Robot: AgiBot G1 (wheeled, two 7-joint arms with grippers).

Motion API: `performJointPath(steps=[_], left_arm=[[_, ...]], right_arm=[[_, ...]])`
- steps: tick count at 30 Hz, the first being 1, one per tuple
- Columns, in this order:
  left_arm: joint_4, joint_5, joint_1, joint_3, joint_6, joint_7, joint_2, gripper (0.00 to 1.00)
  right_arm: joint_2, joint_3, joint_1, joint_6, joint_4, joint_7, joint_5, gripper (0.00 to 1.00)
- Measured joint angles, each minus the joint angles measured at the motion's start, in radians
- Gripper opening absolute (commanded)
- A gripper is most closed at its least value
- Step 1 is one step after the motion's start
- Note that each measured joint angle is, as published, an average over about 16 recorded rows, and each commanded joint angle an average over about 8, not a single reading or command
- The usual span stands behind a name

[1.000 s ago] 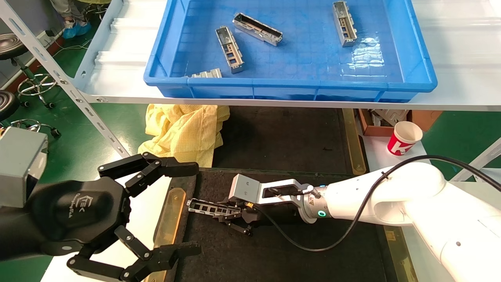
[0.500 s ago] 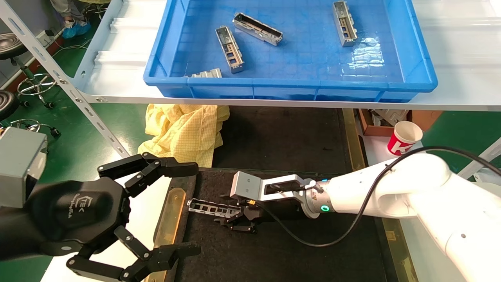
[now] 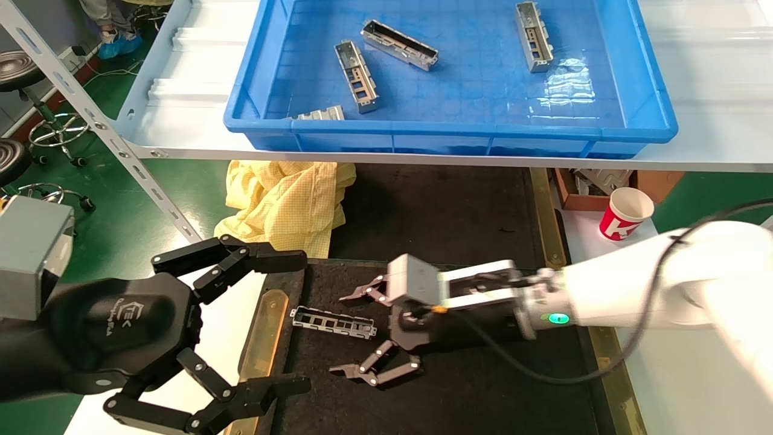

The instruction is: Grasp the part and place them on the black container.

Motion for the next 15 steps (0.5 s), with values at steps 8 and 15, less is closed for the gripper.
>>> performJointPath(steps=[8, 15], left_arm=[[0.000, 0.000, 0.000, 0.000, 0.000, 0.000, 0.000, 1.00], [0.000, 0.000, 0.000, 0.000, 0.000, 0.000, 0.000, 1.00]], right_arm=[[0.015, 0.012, 0.001, -0.060, -0.014, -0.009, 0.026, 1.00], [0.024, 0.027, -0.010, -0.048, 0.010, 0.004, 0.023, 1.00]])
